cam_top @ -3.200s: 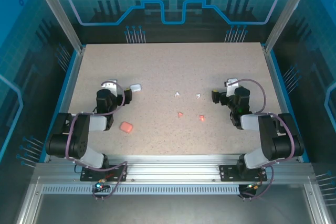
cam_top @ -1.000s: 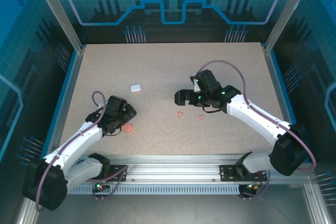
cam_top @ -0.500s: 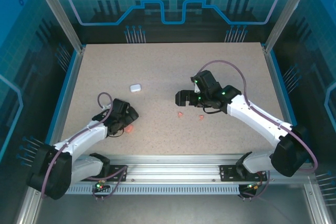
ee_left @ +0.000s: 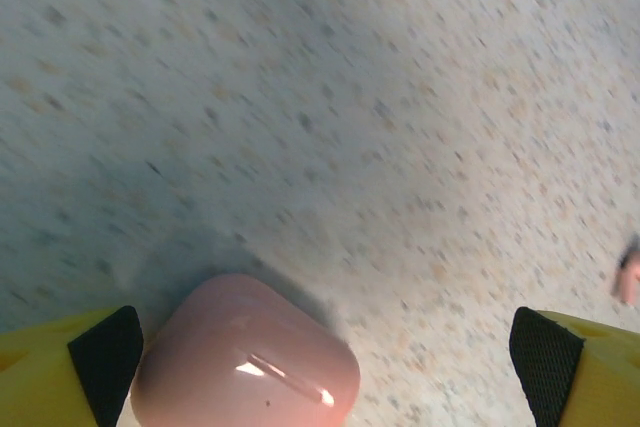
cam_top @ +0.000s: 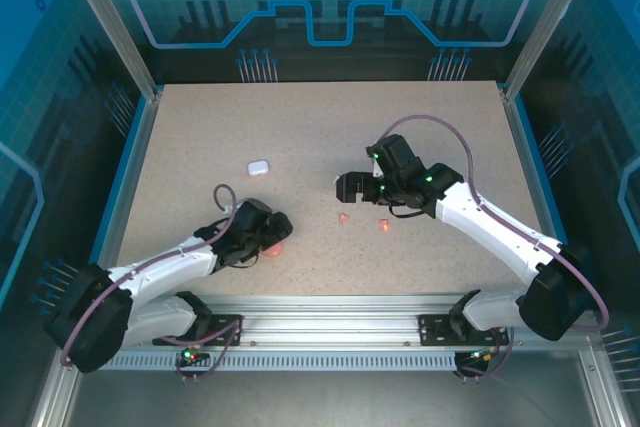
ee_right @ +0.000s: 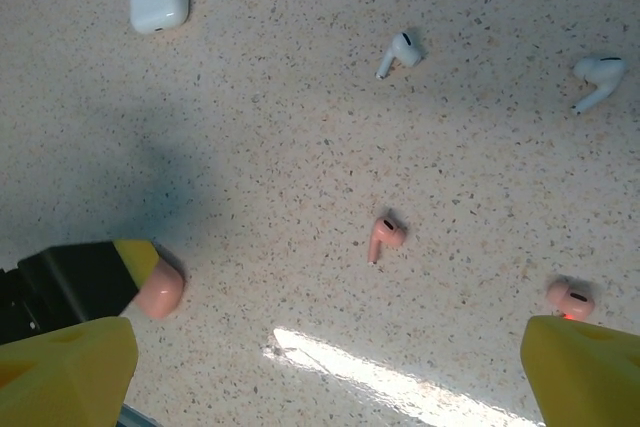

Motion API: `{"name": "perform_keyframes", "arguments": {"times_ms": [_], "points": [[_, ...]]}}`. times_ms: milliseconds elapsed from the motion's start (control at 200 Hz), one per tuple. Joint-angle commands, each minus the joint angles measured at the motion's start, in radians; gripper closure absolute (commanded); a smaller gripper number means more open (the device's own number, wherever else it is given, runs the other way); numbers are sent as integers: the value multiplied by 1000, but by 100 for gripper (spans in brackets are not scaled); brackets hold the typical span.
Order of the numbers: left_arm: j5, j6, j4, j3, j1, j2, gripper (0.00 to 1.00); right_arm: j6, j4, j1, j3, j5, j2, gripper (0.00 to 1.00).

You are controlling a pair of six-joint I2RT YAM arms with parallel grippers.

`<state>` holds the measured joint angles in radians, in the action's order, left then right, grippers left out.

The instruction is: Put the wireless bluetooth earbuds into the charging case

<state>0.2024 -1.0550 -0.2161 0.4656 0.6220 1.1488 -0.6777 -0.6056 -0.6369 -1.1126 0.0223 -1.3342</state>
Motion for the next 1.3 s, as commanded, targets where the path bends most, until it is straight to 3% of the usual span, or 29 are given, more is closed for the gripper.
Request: {"name": "perform_keyframes", "arguments": {"times_ms": [0, 200, 325, 470, 790, 1055, 1296], "points": [[36, -88, 12, 57, 48, 28, 1, -1, -36, -14, -1, 8, 16, 0], [67, -150, -144, 165, -4, 3, 1, 121, -48, -49, 2, -29, -55, 1], [-13, -163, -168, 153, -158, -62, 1, 254, -35, -113, -13, -79, -143, 5], [-63, -86, -201, 185, -303, -91, 1, 390, -40, -224, -94, -67, -297, 7], [-268, 5, -167, 286, -540, 73, 1, 477, -87, -352, -366, -54, -635, 13], [-385, 15, -108, 319, -634, 153, 1, 500, -149, -396, -545, -65, -805, 17], [-420, 44, -128, 358, -659, 179, 1, 505, -187, -423, -625, -79, -881, 24]]}}
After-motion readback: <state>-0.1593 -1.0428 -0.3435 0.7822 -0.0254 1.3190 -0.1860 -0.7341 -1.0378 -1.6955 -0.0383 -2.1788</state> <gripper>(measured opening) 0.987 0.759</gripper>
